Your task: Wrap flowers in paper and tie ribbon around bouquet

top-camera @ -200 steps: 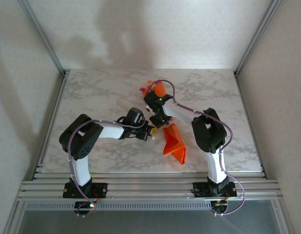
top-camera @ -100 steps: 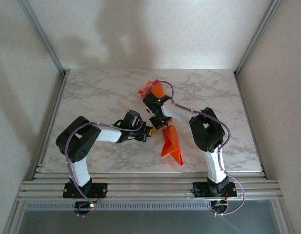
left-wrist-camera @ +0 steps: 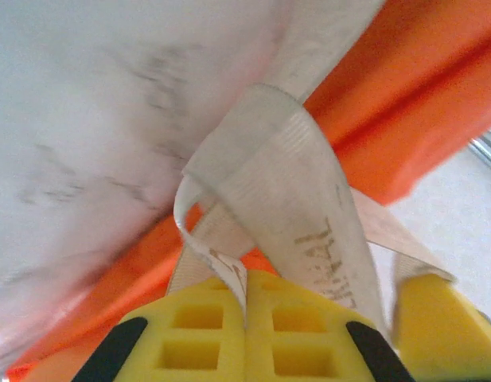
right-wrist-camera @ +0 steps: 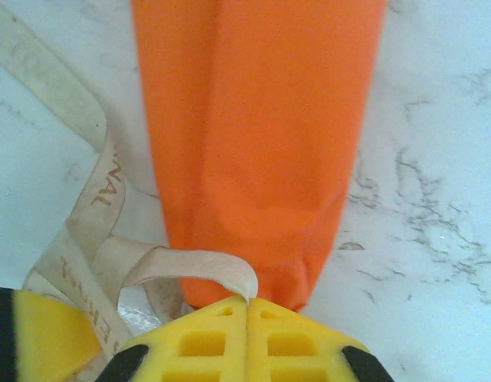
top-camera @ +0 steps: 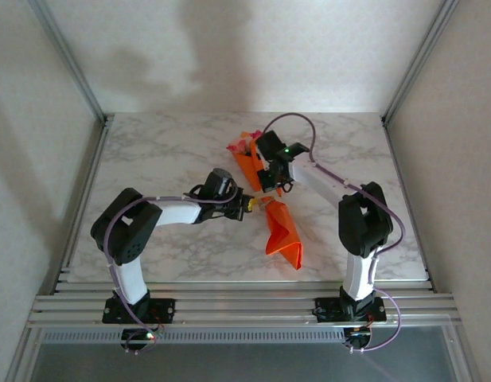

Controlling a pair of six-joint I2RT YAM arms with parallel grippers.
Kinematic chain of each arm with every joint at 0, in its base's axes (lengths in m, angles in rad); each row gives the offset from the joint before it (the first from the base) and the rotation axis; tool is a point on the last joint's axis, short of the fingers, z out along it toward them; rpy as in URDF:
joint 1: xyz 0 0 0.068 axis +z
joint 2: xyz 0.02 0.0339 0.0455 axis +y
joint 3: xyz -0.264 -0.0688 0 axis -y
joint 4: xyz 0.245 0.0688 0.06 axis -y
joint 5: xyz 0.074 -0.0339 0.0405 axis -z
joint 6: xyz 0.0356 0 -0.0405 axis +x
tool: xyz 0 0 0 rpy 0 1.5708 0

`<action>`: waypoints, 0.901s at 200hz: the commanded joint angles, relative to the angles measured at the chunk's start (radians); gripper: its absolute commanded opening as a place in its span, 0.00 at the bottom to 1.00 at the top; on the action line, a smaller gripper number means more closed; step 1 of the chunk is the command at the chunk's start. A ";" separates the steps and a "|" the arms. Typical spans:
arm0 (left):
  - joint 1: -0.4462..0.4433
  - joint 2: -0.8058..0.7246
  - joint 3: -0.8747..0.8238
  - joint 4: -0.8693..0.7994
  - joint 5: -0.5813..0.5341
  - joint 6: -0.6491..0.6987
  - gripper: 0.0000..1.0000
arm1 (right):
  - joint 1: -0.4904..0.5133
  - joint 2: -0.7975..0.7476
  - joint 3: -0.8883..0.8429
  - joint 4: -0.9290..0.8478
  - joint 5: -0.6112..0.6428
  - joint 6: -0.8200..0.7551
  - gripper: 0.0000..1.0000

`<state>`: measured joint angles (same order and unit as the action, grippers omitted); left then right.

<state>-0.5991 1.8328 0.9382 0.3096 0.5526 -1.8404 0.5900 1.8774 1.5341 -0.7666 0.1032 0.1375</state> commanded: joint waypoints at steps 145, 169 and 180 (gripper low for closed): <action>0.009 -0.154 -0.094 -0.030 0.069 0.005 0.00 | -0.210 -0.107 -0.200 0.137 -0.205 0.182 0.00; 0.010 -0.158 -0.106 -0.019 0.069 0.004 0.00 | -0.224 -0.106 -0.212 0.152 -0.215 0.205 0.00; 0.011 -0.160 -0.114 -0.014 0.067 0.000 0.00 | -0.229 -0.107 -0.220 0.154 -0.211 0.216 0.00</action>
<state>-0.5938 1.6970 0.8413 0.2653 0.6060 -1.8263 0.3737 1.7969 1.3331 -0.6350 -0.0917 0.3107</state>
